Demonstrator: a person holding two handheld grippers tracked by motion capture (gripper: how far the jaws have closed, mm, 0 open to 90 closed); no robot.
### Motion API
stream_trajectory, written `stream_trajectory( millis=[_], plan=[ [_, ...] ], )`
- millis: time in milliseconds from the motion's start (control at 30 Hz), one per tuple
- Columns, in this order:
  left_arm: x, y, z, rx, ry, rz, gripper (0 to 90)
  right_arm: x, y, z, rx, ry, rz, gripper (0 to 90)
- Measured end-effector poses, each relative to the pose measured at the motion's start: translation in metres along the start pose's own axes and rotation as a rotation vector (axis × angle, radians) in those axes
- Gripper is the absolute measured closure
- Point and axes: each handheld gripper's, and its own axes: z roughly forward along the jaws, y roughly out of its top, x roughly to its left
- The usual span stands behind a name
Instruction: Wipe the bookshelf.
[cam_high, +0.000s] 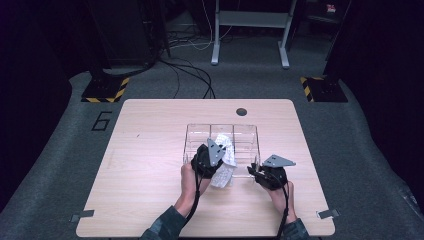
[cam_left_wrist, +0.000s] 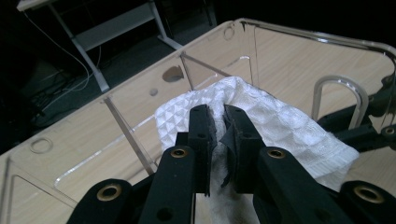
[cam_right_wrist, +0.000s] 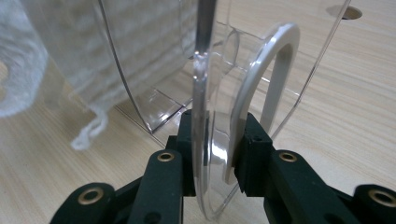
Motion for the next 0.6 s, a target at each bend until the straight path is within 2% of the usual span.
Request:
stream_trajectory(
  millis=[167, 267, 433, 600],
  plan=[
    [0.004, 0.007, -0.004, -0.022, 0.015, -0.012, 81.7, 0.0, -0.001, 0.002, 0.01, 0.004, 0.005, 74.2],
    [0.009, 0.014, -0.007, -0.044, 0.03, -0.022, 81.7, -0.001, -0.004, 0.006, 0.034, 0.005, 0.009, 75.6],
    [0.017, 0.027, -0.012, -0.078, 0.056, -0.026, 81.7, 0.0, -0.004, 0.008, 0.028, -0.001, -0.005, 76.8],
    [0.023, 0.038, -0.013, -0.103, 0.086, -0.024, 81.8, 0.001, -0.005, 0.008, 0.027, -0.001, 0.005, 76.8]
  ],
)
